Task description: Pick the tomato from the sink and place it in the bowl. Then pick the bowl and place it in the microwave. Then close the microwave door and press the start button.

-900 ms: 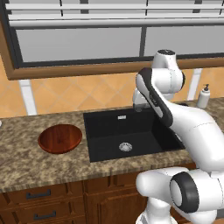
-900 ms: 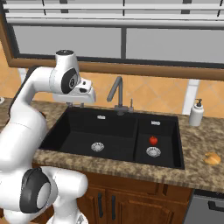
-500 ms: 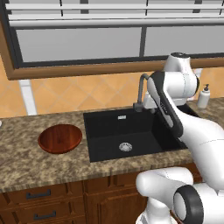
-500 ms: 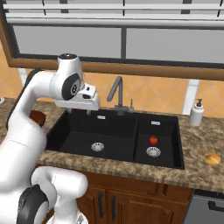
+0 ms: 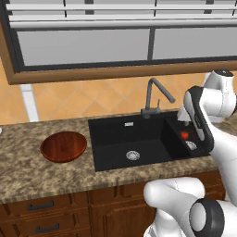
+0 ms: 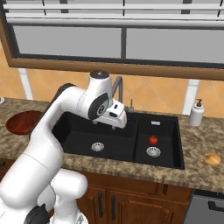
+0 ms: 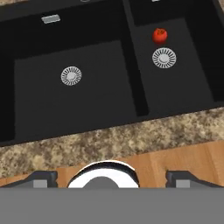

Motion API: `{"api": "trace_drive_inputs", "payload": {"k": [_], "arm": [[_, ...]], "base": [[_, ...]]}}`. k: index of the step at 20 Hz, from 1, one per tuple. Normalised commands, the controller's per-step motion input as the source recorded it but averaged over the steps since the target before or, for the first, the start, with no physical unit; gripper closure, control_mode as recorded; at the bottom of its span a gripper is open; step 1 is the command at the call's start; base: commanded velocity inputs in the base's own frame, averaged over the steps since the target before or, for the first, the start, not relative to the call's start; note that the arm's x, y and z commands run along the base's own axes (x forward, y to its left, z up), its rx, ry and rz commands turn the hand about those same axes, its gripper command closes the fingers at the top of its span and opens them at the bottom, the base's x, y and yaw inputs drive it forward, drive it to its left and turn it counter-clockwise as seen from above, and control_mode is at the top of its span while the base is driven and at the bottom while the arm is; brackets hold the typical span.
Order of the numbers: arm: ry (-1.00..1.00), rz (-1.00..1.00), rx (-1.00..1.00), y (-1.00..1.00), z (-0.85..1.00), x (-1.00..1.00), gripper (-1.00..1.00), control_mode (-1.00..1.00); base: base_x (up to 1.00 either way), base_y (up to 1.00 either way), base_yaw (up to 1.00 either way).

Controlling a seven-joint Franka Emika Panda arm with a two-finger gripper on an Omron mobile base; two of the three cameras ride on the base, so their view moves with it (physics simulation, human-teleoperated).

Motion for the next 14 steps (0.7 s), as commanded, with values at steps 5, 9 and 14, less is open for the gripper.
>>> {"api": "trace_drive_inputs", "payload": {"k": [5, 9, 14], "arm": [[0.03, -0.1, 0.04, -0.94, -0.33, 0.42, -1.0, -1.0], [0.03, -0.06, 0.09, -0.93, -0.29, 0.5, -1.0, -1.0], [0.0, -0.03, 0.06, -0.74, -0.39, 0.64, -1.0, -1.0]], "base": [[0.0, 0.0, 0.0], [0.0, 0.0, 0.0], [0.0, 0.0, 0.0]]}}
